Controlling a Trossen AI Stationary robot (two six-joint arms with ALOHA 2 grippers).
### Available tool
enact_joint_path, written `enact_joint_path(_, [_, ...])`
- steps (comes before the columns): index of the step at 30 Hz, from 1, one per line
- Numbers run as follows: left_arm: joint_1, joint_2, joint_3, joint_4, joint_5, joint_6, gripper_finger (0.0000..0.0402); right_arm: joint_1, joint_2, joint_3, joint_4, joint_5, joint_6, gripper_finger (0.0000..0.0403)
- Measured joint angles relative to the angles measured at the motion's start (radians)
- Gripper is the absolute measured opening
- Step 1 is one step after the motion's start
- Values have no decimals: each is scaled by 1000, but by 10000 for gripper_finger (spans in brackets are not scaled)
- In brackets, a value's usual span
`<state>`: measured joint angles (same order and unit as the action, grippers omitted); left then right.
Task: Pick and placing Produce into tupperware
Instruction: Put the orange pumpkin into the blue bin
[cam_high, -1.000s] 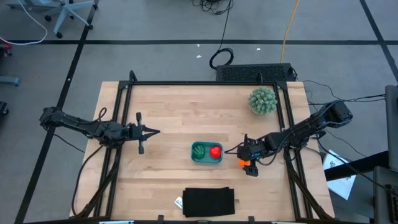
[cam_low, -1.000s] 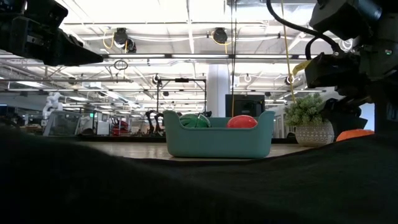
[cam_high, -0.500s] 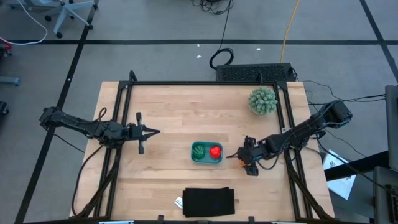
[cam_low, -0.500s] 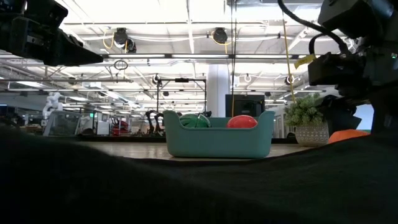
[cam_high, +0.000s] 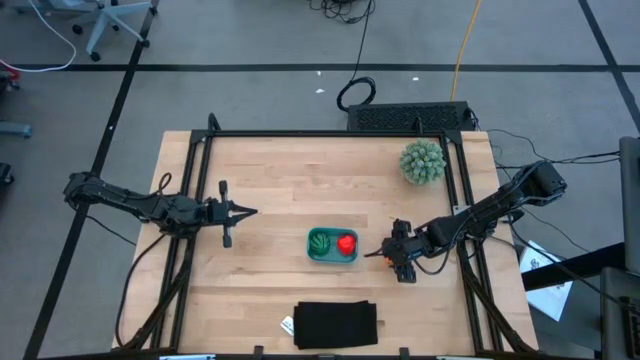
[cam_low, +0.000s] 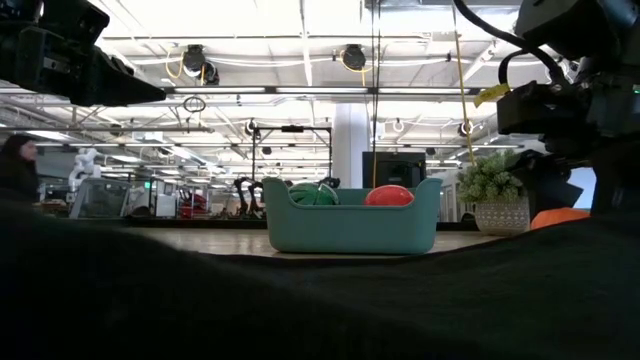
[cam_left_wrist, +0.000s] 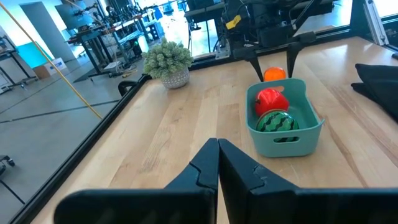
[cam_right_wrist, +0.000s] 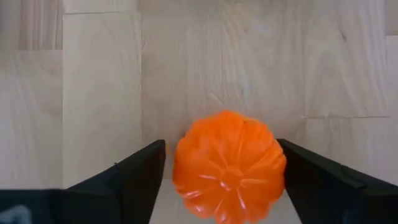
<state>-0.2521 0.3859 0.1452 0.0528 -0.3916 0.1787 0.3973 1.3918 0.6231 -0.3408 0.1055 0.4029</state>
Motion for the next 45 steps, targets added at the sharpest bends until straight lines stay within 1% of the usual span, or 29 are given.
enact_joint_path(5, [0,0,0,0,0,0,15,0,0,0,0,0,-16,245])
enact_joint_path(8, [0,0,0,0,0,0,15,0,-1,1,0,0,-25,233])
enact_joint_path(10, [0,0,0,0,0,0,15,0,-1,1,0,0,-30,233])
enact_joint_path(14, [0,0,0,0,0,0,15,0,-1,1,-7,-2,-34,253])
enact_joint_path(16, [0,0,0,0,0,0,15,0,-1,2,-12,-3,-34,257])
enact_joint_path(19, [0,0,0,0,0,0,15,-1,-3,2,-15,-7,-34,248])
enact_joint_path(22, [0,0,0,1,0,0,15,-10,-12,4,-19,-43,-38,237])
enact_joint_path(25, [0,0,0,1,0,0,15,-29,-23,20,-34,-79,-39,236])
enact_joint_path(31, [0,0,0,1,0,0,15,-60,-27,91,-124,-108,-86,247])
enact_joint_path(37, [0,0,0,2,0,0,15,-79,-28,172,-198,-108,-151,239])
enact_joint_path(45, [0,0,0,2,0,0,15,-102,-53,290,-313,-108,-216,243])
